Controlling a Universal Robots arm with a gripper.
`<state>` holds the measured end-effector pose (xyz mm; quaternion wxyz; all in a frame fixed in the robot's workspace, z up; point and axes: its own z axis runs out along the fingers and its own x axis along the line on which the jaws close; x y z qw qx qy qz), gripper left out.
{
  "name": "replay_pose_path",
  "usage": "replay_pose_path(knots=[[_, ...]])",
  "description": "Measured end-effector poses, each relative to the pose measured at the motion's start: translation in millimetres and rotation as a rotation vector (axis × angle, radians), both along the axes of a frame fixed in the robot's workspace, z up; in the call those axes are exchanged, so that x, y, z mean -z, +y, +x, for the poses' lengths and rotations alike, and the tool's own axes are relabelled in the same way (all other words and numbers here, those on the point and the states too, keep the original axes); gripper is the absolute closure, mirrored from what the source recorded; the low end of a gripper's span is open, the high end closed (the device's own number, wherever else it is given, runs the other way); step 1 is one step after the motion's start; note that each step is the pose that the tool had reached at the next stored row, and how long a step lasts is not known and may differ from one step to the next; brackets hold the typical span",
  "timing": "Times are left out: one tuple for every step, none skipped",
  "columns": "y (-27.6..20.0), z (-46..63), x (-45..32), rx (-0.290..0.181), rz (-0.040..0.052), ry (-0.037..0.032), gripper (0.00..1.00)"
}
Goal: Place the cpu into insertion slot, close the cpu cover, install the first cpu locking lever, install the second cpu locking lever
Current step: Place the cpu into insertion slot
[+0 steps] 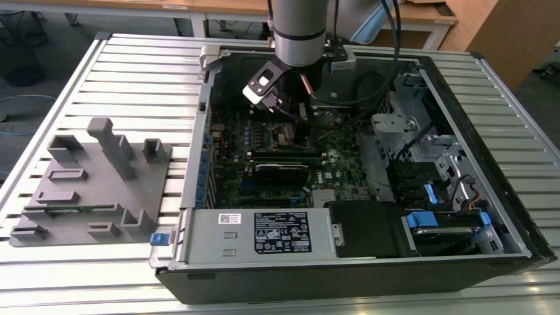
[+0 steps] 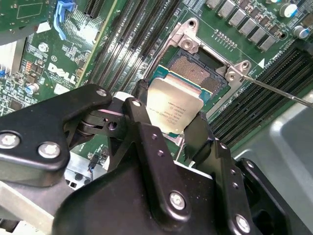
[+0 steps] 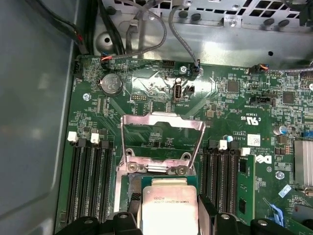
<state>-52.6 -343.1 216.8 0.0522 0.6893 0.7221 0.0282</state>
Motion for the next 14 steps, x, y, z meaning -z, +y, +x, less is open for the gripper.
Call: replay_pose_path(knots=[[0.0, 0.0, 0.6, 0.015, 0.0001, 0.0000, 0.46], [0.0, -0.1, 1.1, 0.032, 0.0001, 0.0000, 0.46], [0.0, -0.1, 1.5, 0.049, 0.0001, 0.0000, 0.46], [0.0, -0.1, 1.5, 0.059, -0.0001, 0.0002, 0.46], [0.0, -0.2, 1.5, 0.062, -0.0001, 0.0002, 0.46], [0.0, -0.3, 1.5, 0.062, -0.0003, 0.0002, 0.46], [0.3, -0.5, 1.8, 0.062, 0.0002, -0.0001, 0.46], [0.5, -0.6, 2.1, 0.062, 0.0007, -0.0003, 0.46], [0.8, -0.8, 2.6, 0.062, 0.0015, -0.0007, 0.46], [1.0, -1.0, 3.1, 0.062, 0.0025, -0.0015, 0.46], [1.4, -1.4, 3.6, 0.062, 0.0031, -0.0024, 0.46], [2.1, -1.7, 4.0, 0.062, 0.0034, -0.0031, 0.46], [3.0, -2.2, 4.4, 0.062, 0.0037, -0.0035, 0.46], [3.8, -2.6, 4.8, 0.062, 0.0038, -0.0038, 0.46]])
